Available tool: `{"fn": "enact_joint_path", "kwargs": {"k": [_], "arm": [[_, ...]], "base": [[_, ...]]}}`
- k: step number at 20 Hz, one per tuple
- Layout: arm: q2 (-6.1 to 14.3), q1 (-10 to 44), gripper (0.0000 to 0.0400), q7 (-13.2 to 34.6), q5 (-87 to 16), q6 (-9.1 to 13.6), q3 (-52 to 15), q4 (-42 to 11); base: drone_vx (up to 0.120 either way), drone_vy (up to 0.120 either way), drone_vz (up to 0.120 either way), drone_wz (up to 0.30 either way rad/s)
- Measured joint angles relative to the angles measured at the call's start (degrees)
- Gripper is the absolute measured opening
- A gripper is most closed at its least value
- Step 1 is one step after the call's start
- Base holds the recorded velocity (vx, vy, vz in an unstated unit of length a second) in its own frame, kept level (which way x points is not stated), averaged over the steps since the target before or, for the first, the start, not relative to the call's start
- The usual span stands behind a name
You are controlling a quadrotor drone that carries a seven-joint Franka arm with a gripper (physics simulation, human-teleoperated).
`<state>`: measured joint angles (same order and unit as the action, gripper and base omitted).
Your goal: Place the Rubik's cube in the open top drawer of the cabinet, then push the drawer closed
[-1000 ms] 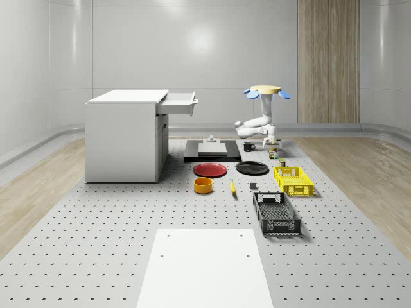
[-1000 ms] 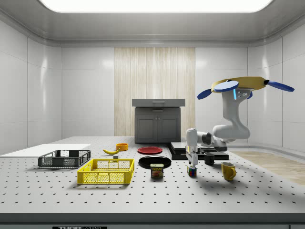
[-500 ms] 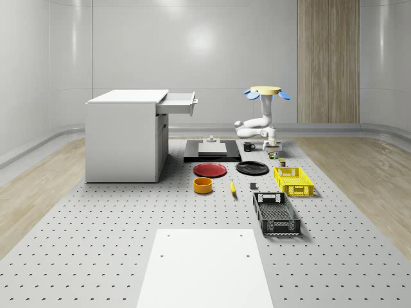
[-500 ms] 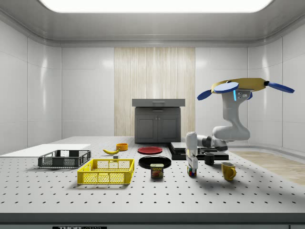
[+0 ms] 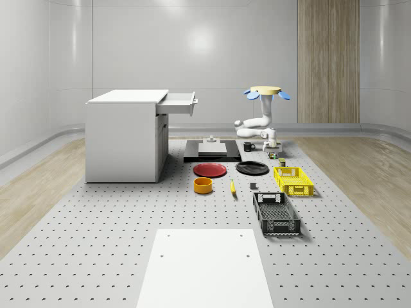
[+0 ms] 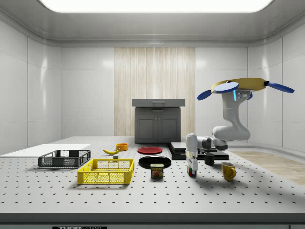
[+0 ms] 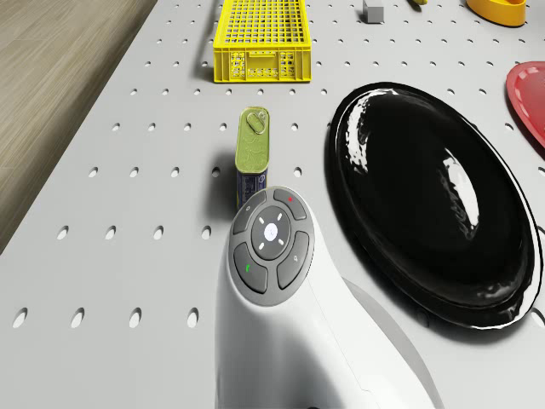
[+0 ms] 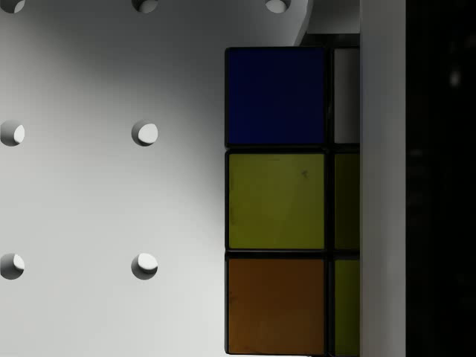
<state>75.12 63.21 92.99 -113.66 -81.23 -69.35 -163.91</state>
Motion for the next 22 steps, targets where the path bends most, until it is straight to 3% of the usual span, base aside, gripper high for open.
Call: {"fn": "enact_joint_path", "kwargs": {"k": [8, 12, 19, 22], "arm": [[0.6, 0.6, 0.0327, 0.8, 3.5, 0.5, -3.4, -0.6], [0.9, 1.1, 0.0326, 1.5, 6.4, 1.1, -6.3, -1.0], [1.9, 1.7, 0.0325, 2.1, 8.9, 0.7, -8.7, -1.2], [2.5, 1.9, 0.0325, 2.3, 9.4, 0.2, -9.1, -1.2]], "base": [[0.000, 0.000, 0.005, 0.000], [0.000, 0.000, 0.120, 0.000], [0.000, -0.114, 0.120, 0.000], [0.000, -0.013, 0.120, 0.000]]}}
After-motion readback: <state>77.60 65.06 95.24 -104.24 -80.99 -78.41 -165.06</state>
